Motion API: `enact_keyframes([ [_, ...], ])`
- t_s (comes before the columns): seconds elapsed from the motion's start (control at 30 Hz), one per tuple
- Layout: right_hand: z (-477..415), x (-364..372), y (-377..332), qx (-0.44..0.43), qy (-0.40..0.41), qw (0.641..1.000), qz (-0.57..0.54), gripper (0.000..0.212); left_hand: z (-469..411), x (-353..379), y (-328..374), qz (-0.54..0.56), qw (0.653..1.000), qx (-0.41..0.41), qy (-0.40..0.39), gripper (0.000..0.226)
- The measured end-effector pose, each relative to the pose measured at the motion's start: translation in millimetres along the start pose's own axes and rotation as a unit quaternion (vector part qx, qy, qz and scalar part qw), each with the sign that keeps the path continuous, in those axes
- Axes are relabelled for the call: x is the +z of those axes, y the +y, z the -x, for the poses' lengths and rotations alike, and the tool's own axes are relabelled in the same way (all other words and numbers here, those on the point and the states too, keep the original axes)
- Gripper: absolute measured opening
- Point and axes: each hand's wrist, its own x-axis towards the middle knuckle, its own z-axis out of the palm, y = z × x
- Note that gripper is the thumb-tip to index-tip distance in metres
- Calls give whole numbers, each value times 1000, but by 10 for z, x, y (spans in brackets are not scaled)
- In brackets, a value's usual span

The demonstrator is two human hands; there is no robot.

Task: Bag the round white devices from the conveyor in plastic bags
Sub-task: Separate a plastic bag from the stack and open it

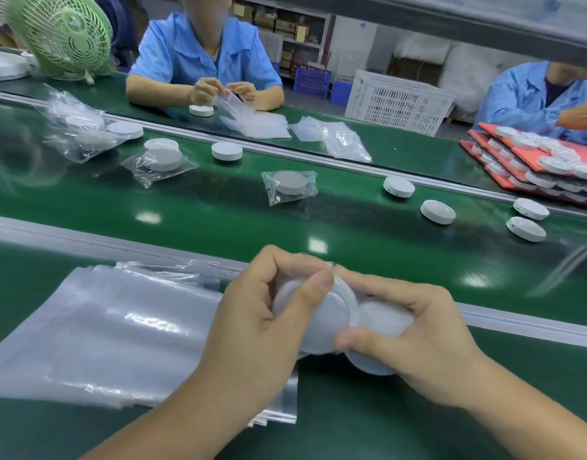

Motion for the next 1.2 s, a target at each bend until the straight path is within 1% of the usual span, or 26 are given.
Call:
enact_keyframes([
  [0.1, -146, 32, 29, 13, 41, 999, -20, 26, -74, -81, 21, -21, 997, -54, -43, 15],
  [0.13, -226, 7, 73, 20, 63, 998, -8, 14, -98, -133, 11, -79, 993, -61, -58, 24],
  [0.17, -330, -39, 130, 31, 86, 996, 17, 8, -124, -201, 3, -176, 981, -55, -57, 34],
  [0.23, -602, -205, 285, 65, 135, 985, 88, 5, -178, -349, 27, -385, 921, 7, -56, 45],
  [0.27, -770, -317, 374, 82, 165, 974, 131, 5, -206, -404, 63, -463, 882, 33, -76, 41],
  [0.3, -953, -433, 461, 91, 196, 958, 188, 7, -224, -443, 94, -519, 846, 32, -117, 33],
  [0.33, -1139, -548, 550, 93, 223, 935, 259, 5, -229, -456, 126, -547, 820, 16, -166, 31],
  [0.4, -1486, -739, 723, 91, 242, 875, 409, 10, -198, -422, 123, -553, 795, -14, -251, 33],
  [0.47, -1769, -850, 926, 119, 209, 823, 515, 16, -179, -310, 78, -562, 768, -8, -306, 33],
  [0.53, -1925, -860, 1128, 192, 109, 803, 554, 25, -168, -197, 10, -565, 759, 1, -323, 36],
  [0.6, -1969, -756, 1251, 239, 5, 804, 544, 41, -148, -179, -58, -561, 761, 10, -326, 39],
  [0.63, -1964, -692, 1282, 224, -7, 810, 543, 43, -132, -188, -95, -558, 764, 16, -324, 39],
  [0.67, -1930, -628, 1281, 187, 9, 824, 536, 41, -113, -198, -134, -555, 768, 24, -317, 38],
  [0.7, -1865, -557, 1247, 150, 40, 849, 504, 36, -94, -208, -170, -557, 770, 36, -309, 38],
  [0.73, -1760, -487, 1179, 130, 82, 885, 440, 30, -78, -218, -202, -557, 773, 50, -300, 37],
  [0.77, -1630, -416, 1096, 131, 132, 919, 347, 25, -60, -226, -224, -554, 778, 61, -291, 36],
  [0.8, -1470, -348, 995, 153, 177, 941, 243, 19, -48, -237, -242, -547, 787, 67, -278, 34],
  [0.83, -1287, -282, 890, 186, 201, 950, 147, 16, -40, -254, -247, -538, 799, 68, -260, 31],
  [0.87, -1082, -233, 782, 213, 209, 952, 64, 19, -36, -274, -251, -524, 816, 64, -237, 28],
  [0.9, -862, -202, 667, 225, 206, 952, 15, 26, -36, -291, -252, -512, 831, 55, -213, 25],
  [0.93, -639, -182, 556, 214, 195, 957, 9, 32, -37, -305, -254, -502, 843, 43, -190, 23],
  [0.97, -417, -157, 436, 173, 176, 968, 41, 36, -40, -311, -258, -494, 852, 33, -169, 21],
  [1.03, -89, -133, 228, 33, 116, 978, 169, 41, -49, -298, -258, -477, 867, 24, -141, 22],
  [1.1, 119, -136, 179, -122, 55, 955, 265, 42, -48, -271, -255, -442, 888, 15, -127, 23],
  [1.13, 166, -128, 180, -163, 42, 942, 289, 37, -45, -259, -245, -409, 904, 6, -124, 20],
  [1.2, 188, -119, 180, -179, 61, 929, 319, 23, -28, -227, -211, -317, 937, -21, -149, 14],
])
